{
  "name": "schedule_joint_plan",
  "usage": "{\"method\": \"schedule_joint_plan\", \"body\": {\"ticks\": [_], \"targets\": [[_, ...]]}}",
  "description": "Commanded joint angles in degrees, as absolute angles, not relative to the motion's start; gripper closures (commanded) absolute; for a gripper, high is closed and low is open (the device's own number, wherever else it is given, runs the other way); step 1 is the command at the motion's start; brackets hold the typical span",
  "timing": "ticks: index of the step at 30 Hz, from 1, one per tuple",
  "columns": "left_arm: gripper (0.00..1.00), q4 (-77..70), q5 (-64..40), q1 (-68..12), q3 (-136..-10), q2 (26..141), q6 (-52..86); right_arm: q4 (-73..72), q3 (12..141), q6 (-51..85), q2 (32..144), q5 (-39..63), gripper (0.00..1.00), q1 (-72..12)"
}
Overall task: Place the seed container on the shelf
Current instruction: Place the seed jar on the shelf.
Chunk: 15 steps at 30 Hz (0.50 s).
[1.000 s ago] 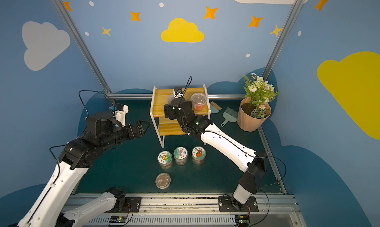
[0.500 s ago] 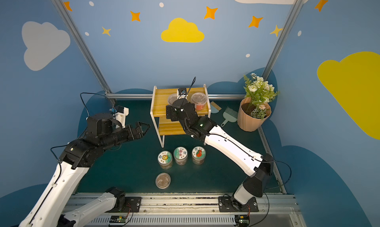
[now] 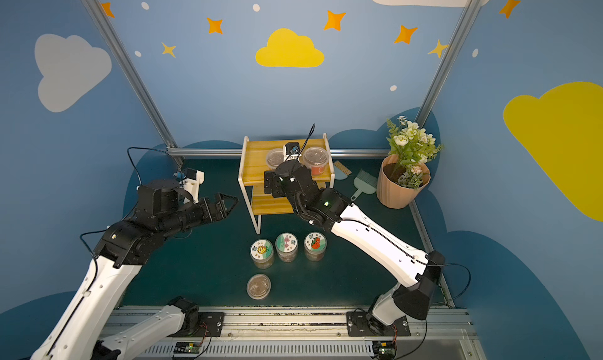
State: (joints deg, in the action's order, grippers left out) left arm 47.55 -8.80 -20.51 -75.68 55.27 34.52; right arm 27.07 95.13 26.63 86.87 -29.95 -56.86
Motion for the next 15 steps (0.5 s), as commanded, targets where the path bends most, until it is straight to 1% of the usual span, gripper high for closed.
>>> {"method": "schedule_joint_plan", "body": {"ticks": [1, 8, 13, 15], "targets": [[0.0, 49.5, -9.9, -20.2, -79.5, 55.8, 34.4, 29.2, 93.7, 27.6, 84.0, -31.3, 0.05, -58.3], [0.0, 56.2, -12.1, -20.2, -92.6, 63.3, 33.4, 31.4, 90.1, 28.7, 79.4, -33.3, 0.05, -62.0], [0.0, 54.0, -13.0, -20.2, -94.2, 65.2, 34.9, 30.6, 82.1, 31.0, 74.1, -35.8, 0.05, -65.1], [0.0, 53.1, -15.4, -20.2, -96.5, 67.2, 35.3, 29.9, 77.7, 31.6, 71.2, -36.8, 0.06, -67.3]]}}
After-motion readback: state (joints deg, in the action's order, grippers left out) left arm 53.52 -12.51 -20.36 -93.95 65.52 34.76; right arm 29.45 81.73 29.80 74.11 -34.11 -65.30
